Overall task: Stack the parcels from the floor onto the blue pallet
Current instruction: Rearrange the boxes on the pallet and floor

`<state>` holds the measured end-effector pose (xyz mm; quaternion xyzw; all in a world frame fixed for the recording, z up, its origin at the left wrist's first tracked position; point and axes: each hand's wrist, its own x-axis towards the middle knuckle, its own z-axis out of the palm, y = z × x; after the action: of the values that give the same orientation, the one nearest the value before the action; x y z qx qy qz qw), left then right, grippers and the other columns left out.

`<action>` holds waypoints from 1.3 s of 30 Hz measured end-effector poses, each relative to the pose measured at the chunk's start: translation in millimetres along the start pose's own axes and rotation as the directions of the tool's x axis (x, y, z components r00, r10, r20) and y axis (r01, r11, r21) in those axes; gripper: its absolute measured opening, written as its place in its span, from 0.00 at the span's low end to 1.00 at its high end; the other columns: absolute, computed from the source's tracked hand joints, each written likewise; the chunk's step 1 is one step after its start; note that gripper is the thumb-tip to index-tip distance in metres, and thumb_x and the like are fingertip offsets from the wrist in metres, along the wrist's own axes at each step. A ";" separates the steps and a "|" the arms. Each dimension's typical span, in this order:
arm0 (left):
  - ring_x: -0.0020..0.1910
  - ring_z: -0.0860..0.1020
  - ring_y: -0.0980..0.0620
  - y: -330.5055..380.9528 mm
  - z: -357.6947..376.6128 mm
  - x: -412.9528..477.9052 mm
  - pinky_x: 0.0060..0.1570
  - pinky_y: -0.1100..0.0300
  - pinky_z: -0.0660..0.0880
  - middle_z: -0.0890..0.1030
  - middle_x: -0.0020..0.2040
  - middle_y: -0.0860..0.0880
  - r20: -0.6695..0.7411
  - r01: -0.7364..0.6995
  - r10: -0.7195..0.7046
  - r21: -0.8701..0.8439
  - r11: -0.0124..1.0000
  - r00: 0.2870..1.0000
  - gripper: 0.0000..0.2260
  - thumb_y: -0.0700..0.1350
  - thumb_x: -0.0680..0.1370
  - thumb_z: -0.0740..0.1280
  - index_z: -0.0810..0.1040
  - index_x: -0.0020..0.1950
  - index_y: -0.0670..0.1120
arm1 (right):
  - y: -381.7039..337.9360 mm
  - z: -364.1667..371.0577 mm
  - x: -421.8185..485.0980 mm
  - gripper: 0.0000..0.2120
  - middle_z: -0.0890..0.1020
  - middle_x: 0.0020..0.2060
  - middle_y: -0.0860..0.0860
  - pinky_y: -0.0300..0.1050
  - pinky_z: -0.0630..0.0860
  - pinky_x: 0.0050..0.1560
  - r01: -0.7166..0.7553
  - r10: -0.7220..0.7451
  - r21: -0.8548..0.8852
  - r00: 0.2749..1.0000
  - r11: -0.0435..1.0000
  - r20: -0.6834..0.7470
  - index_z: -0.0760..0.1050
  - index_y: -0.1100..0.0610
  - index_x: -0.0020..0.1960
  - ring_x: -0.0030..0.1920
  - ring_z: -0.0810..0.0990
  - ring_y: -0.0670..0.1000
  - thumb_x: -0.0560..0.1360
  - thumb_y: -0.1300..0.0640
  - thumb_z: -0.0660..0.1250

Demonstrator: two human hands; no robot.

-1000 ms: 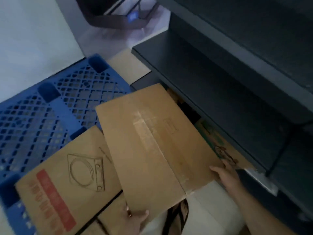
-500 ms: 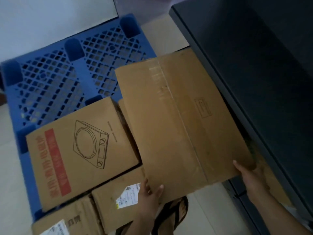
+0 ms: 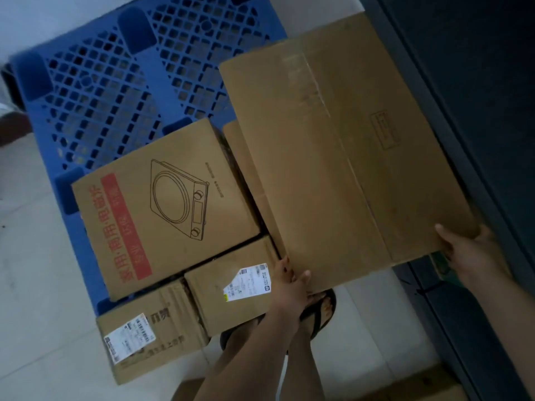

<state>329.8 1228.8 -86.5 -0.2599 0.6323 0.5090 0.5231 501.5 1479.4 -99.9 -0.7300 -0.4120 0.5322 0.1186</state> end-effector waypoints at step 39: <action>0.55 0.75 0.44 -24.9 -47.0 -10.4 0.49 0.50 0.79 0.77 0.54 0.44 -0.174 0.168 -0.138 0.170 0.971 0.975 0.24 0.37 0.76 0.66 0.64 0.71 0.43 | 38.6 36.6 -43.1 0.32 0.67 0.71 0.58 0.58 0.69 0.66 -0.126 0.073 -0.284 0.979 0.951 -0.189 0.57 0.59 0.75 0.67 0.70 0.61 0.77 0.46 0.63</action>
<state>335.9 1175.0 -89.2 -0.2990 0.6947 0.3837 0.5300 483.8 1413.9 -109.0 -0.8037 -0.4370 0.4035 0.0176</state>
